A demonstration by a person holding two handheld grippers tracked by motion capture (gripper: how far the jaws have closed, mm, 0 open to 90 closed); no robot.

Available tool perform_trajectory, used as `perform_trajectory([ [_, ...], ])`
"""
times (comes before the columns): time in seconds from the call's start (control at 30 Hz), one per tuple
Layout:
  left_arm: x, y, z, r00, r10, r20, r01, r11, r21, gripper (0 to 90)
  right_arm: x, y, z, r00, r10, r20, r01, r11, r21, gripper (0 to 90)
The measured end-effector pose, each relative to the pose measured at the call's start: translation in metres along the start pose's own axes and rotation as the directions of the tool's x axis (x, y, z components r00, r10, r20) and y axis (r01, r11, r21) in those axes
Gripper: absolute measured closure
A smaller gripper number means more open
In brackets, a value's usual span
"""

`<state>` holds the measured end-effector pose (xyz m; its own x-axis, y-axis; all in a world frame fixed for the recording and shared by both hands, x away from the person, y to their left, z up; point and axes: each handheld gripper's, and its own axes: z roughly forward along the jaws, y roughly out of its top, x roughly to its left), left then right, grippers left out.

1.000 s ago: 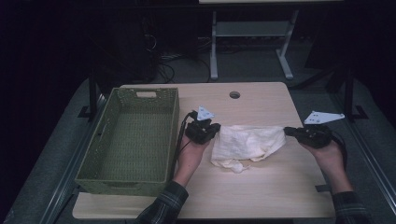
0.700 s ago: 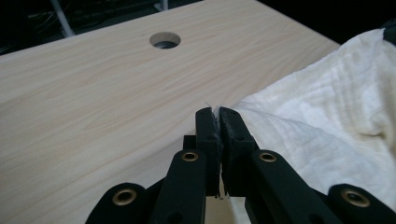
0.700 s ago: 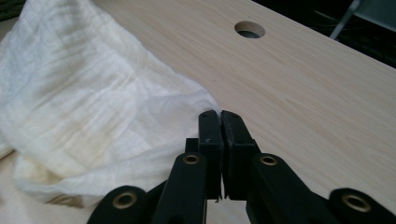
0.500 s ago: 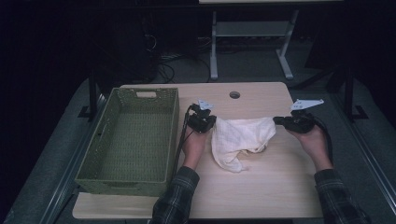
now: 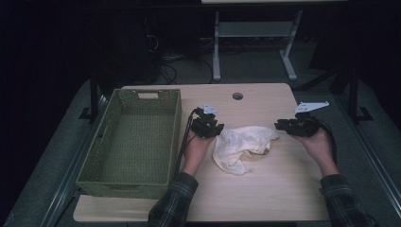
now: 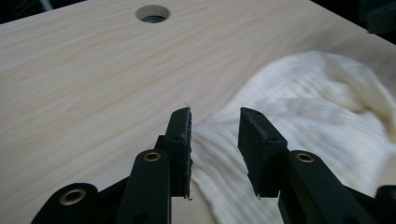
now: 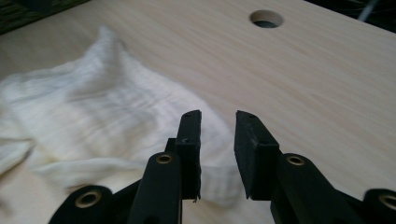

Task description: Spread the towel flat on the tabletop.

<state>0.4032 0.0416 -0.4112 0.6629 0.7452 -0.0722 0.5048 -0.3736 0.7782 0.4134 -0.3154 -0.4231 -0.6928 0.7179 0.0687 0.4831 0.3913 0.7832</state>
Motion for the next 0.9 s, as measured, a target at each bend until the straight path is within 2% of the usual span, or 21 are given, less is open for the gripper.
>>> perform_trajectory([
  [0.07, -0.007, -0.003, -0.005, 0.9996, 0.01, 0.025, -0.01, 1.0, -0.003, 64.1, 0.008, -0.002, -0.002, 0.9996, -0.025, -0.014, 0.025, 1.0, 0.003, 71.1],
  [0.1, -0.007, -0.003, -0.005, 0.9996, 0.01, 0.025, -0.01, 1.0, -0.003, 64.1, 0.008, -0.002, -0.002, 0.9996, -0.025, -0.014, 0.025, 1.0, 0.003, 71.1],
  [0.13, -0.009, -0.005, -0.008, 0.999, 0.027, 0.035, -0.027, 0.9996, 0.0, 64.1, 0.015, -0.003, -0.002, 0.9993, -0.024, -0.028, 0.024, 1.0, 0.012, 71.1],
  [0.17, -0.013, -0.01, -0.012, 0.9978, 0.026, 0.06, -0.025, 0.9996, -0.014, 64.1, 0.023, -0.004, -0.002, 0.9981, -0.031, -0.053, 0.033, 0.999, 0.031, 70.8],
  [0.2, -0.013, -0.01, -0.012, 0.9978, 0.026, 0.06, -0.025, 0.9996, -0.014, 64.2, 0.023, -0.004, -0.002, 0.9981, -0.031, -0.053, 0.033, 0.999, 0.031, 70.8],
  [0.23, -0.019, -0.016, -0.016, 0.9952, 0.025, 0.094, -0.024, 0.9997, -0.005, 64.7, 0.031, -0.005, -0.003, 0.9961, -0.04, -0.079, 0.043, 0.998, 0.038, 71.2],
  [0.3, -0.021, -0.019, -0.017, 0.9941, 0.028, 0.105, -0.028, 0.9996, -0.004, 64.7, 0.034, -0.006, -0.003, 0.9952, -0.045, -0.087, 0.048, 0.998, 0.038, 71.3],
  [0.4, -0.029, -0.028, -0.021, 0.9913, 0.05, 0.122, -0.051, 0.9986, 0.009, 64.7, 0.045, -0.008, -0.003, 0.9918, -0.066, -0.11, 0.072, 0.996, 0.047, 73.1],
  [0.43, -0.033, -0.033, -0.023, 0.9892, 0.061, 0.134, -0.063, 0.9979, 0.013, 64.8, 0.053, -0.008, -0.005, 0.9909, -0.065, -0.118, 0.072, 0.996, 0.051, 74.1],
  [0.5, -0.035, -0.035, -0.025, 0.988, 0.068, 0.139, -0.07, 0.9974, 0.016, 64.7, 0.056, -0.009, -0.005, 0.99, -0.067, -0.125, 0.073, 0.996, 0.047, 75.4],
  [0.53, -0.038, -0.037, -0.027, 0.9863, 0.079, 0.144, -0.083, 0.9964, 0.016, 64.6, 0.066, -0.01, -0.008, 0.9846, -0.076, -0.157, 0.083, 0.996, 0.038, 76.5],
  [0.57, -0.042, -0.04, -0.029, 0.9838, 0.096, 0.151, -0.1, 0.9949, 0.016, 64.6, 0.07, -0.01, -0.008, 0.983, -0.076, -0.167, 0.084, 0.996, 0.039, 77.2],
  [0.6, -0.042, -0.04, -0.029, 0.9838, 0.096, 0.151, -0.1, 0.9949, 0.016, 64.5, 0.07, -0.01, -0.008, 0.983, -0.076, -0.167, 0.084, 0.996, 0.039, 77.2],
  [0.63, -0.047, -0.044, -0.031, 0.9812, 0.106, 0.161, -0.11, 0.9938, 0.017, 64.3, 0.078, -0.012, -0.008, 0.9771, -0.081, -0.197, 0.089, 0.995, 0.035, 77.8],
  [0.77, -0.054, -0.05, -0.033, 0.9762, 0.126, 0.177, -0.132, 0.991, 0.023, 63.9, 0.095, -0.017, -0.005, 0.9679, -0.094, -0.233, 0.107, 0.993, 0.046, 77.8],
  [0.83, -0.059, -0.052, -0.033, 0.9721, 0.141, 0.188, -0.148, 0.9888, 0.023, 63.8, 0.099, -0.019, -0.002, 0.9651, -0.1, -0.242, 0.116, 0.992, 0.053, 77.8],
  [0.87, -0.065, -0.053, -0.029, 0.9675, 0.153, 0.201, -0.159, 0.9871, 0.016, 63.8, 0.104, -0.023, 0.004, 0.9632, -0.094, -0.252, 0.115, 0.991, 0.071, 77.8],
  [0.9, -0.065, -0.053, -0.029, 0.9675, 0.153, 0.201, -0.159, 0.9871, 0.016, 63.8, 0.104, -0.023, 0.004, 0.9632, -0.094, -0.252, 0.115, 0.991, 0.071, 77.8],
])
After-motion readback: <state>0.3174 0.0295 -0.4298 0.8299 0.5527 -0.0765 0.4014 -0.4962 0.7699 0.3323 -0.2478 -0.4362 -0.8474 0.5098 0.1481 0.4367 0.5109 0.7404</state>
